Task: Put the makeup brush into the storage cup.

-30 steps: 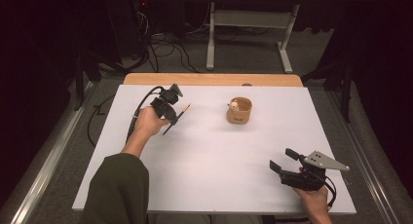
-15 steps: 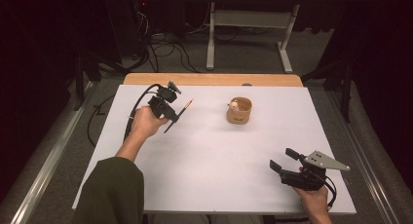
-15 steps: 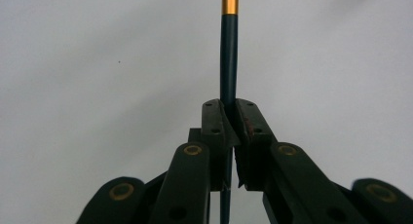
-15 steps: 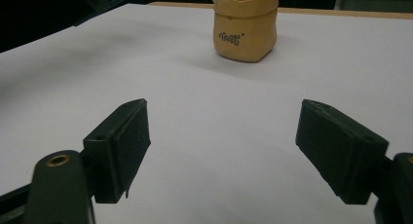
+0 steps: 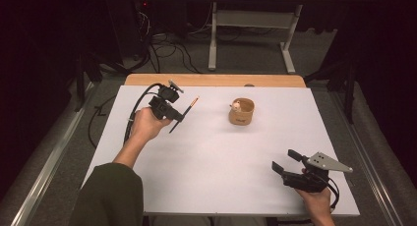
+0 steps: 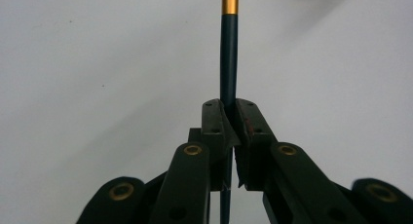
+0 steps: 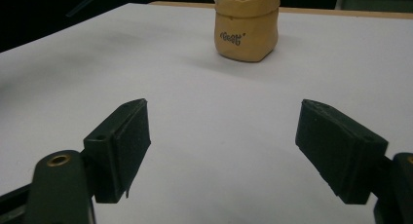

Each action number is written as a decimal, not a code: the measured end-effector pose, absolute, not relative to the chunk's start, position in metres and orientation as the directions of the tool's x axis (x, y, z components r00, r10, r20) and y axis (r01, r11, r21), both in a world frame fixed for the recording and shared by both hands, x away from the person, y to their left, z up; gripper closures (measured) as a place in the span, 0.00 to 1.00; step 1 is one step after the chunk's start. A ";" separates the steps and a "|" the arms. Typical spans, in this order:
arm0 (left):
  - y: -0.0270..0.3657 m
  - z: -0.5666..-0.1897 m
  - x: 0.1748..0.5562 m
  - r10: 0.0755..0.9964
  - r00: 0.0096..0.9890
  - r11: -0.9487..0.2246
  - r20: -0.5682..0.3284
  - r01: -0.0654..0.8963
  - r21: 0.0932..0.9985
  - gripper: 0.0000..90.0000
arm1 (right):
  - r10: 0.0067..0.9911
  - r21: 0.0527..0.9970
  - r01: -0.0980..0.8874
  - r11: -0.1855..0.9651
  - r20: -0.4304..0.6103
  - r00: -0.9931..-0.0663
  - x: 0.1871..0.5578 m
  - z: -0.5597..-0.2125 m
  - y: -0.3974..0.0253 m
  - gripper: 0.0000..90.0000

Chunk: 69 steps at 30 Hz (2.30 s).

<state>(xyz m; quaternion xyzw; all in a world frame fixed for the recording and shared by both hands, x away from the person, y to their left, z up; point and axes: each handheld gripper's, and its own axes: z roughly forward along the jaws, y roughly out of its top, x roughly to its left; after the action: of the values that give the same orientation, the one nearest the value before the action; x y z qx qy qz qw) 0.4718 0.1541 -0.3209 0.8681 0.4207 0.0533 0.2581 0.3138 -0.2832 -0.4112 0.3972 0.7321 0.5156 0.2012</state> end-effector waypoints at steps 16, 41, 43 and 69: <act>0.158 -0.319 0.457 0.739 0.655 -0.485 -0.160 0.682 0.548 0.93 | 0.789 0.914 0.377 0.152 0.118 -0.603 0.314 -0.412 -0.285 0.25; 0.158 -0.312 0.427 0.693 0.698 -0.468 -0.178 0.624 0.626 0.93 | 0.788 0.910 0.383 0.157 0.118 -0.604 0.314 -0.412 -0.284 0.25; 0.158 -0.312 0.425 0.688 0.702 -0.467 -0.181 0.620 0.630 0.93 | 0.787 0.910 0.382 0.161 0.116 -0.606 0.314 -0.412 -0.283 0.25; 0.155 -0.320 0.386 0.627 0.757 -0.483 -0.185 0.564 0.670 0.93 | 0.786 0.907 0.386 0.166 0.115 -0.607 0.315 -0.413 -0.283 0.25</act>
<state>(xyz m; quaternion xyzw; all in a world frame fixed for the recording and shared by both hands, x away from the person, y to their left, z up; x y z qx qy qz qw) 0.3861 0.1548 -0.3198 0.8600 0.3460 0.0422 0.3726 0.3146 -0.2829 -0.4132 0.3971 0.7379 0.5092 0.1964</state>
